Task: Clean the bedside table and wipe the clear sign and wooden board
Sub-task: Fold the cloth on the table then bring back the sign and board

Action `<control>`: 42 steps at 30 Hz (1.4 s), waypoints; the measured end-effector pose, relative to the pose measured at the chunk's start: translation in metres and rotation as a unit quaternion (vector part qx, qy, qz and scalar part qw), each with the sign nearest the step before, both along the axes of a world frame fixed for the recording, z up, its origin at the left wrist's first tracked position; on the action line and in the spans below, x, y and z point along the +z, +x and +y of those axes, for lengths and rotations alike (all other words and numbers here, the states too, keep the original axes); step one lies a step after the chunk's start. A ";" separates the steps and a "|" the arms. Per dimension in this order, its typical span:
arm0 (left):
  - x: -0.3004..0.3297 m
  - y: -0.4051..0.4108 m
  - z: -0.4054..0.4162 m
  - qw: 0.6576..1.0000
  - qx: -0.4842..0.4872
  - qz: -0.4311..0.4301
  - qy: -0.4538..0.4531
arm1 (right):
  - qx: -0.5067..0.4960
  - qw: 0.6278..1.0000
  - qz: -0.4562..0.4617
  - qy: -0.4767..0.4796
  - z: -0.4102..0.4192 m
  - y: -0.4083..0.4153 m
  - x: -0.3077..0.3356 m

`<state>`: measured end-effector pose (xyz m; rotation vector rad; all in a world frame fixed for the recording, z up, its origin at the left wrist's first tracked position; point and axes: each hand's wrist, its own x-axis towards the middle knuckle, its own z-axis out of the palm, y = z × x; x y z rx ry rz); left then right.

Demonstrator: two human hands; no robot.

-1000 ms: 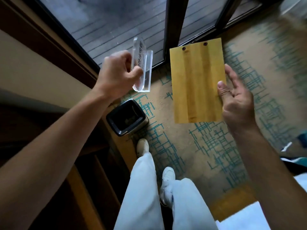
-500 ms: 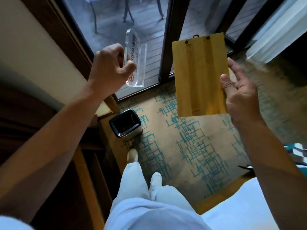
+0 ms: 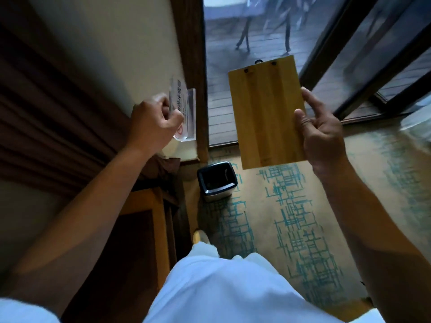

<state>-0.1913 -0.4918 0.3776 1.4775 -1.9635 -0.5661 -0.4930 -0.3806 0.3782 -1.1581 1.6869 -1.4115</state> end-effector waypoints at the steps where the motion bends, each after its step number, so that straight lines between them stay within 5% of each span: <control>1: 0.000 0.014 -0.001 1.000 0.012 0.008 0.007 | 0.011 1.000 -0.014 0.003 -0.008 0.012 0.000; 7: -0.010 0.092 0.012 0.991 0.117 0.008 0.058 | 0.125 0.987 -0.075 0.059 -0.056 0.075 -0.010; 17: -0.043 0.167 0.088 0.930 0.329 0.031 0.162 | 0.328 0.937 -0.029 0.118 -0.132 0.151 -0.046; 36: 0.011 0.178 0.303 0.754 0.650 -0.002 0.093 | 0.685 0.724 0.052 0.070 -0.151 0.335 -0.013; 42: 0.030 0.190 0.367 0.713 0.697 -0.025 0.068 | 0.740 0.669 -0.004 0.071 -0.105 0.401 0.012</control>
